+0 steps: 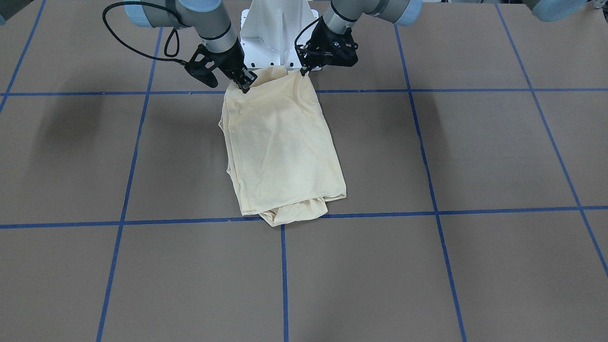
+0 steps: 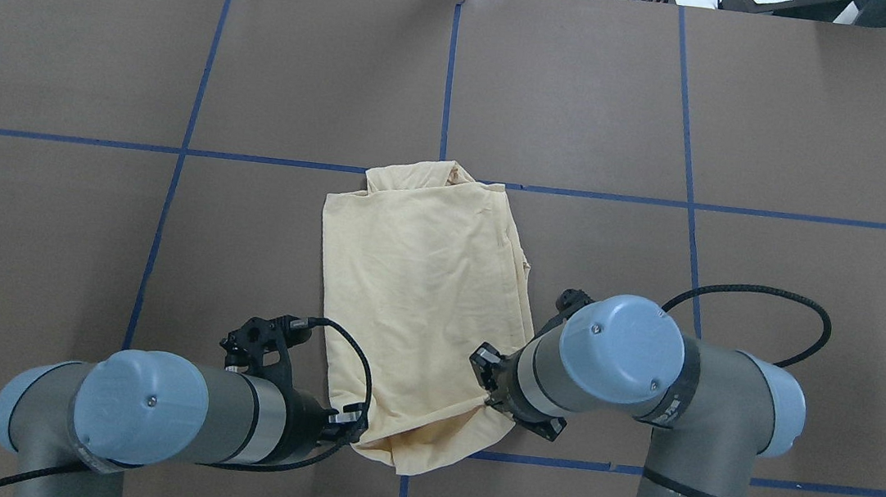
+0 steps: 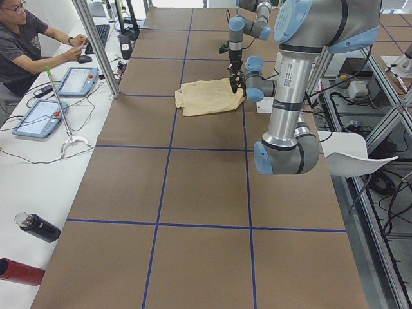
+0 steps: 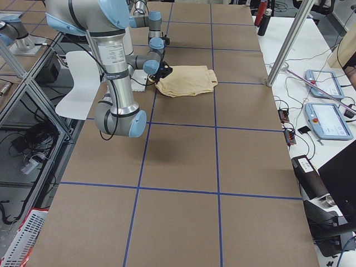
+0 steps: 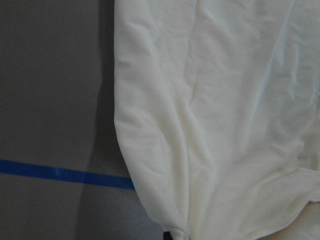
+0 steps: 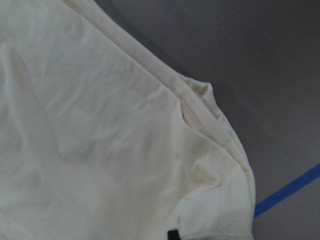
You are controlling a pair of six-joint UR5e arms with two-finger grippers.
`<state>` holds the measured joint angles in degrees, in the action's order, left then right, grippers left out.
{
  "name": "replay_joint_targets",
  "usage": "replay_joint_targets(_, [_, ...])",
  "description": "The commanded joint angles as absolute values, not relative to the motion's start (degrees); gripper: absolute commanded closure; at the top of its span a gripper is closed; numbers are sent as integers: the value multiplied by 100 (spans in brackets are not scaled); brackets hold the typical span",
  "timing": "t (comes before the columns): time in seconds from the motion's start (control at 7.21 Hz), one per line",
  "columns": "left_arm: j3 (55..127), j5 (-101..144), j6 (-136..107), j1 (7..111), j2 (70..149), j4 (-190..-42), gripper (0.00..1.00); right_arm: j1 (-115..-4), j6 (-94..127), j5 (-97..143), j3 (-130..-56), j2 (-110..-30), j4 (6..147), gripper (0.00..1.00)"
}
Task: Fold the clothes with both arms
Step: 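Lift both near corners and fold them over toward the shirt's far edge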
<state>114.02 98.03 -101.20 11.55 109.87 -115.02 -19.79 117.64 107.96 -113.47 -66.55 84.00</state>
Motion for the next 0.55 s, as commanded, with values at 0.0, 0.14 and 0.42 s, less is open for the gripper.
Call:
replay_joint_targets(0.0, [11513, 9817, -10064, 1702, 10995, -11487, 100, -2478, 11366, 10996, -11233, -6357, 8411, 100])
replay_joint_targets(0.14, [11522, 9826, -9916, 1879, 10995, -11487, 100, -2696, 11147, 11021, -11163, -6224, 8402, 100])
replay_joint_targets(0.42, [11505, 9878, -9556, 2318, 11047, -11479, 100, -3021, 10724, 10969, -10831, -5909, 8341, 100])
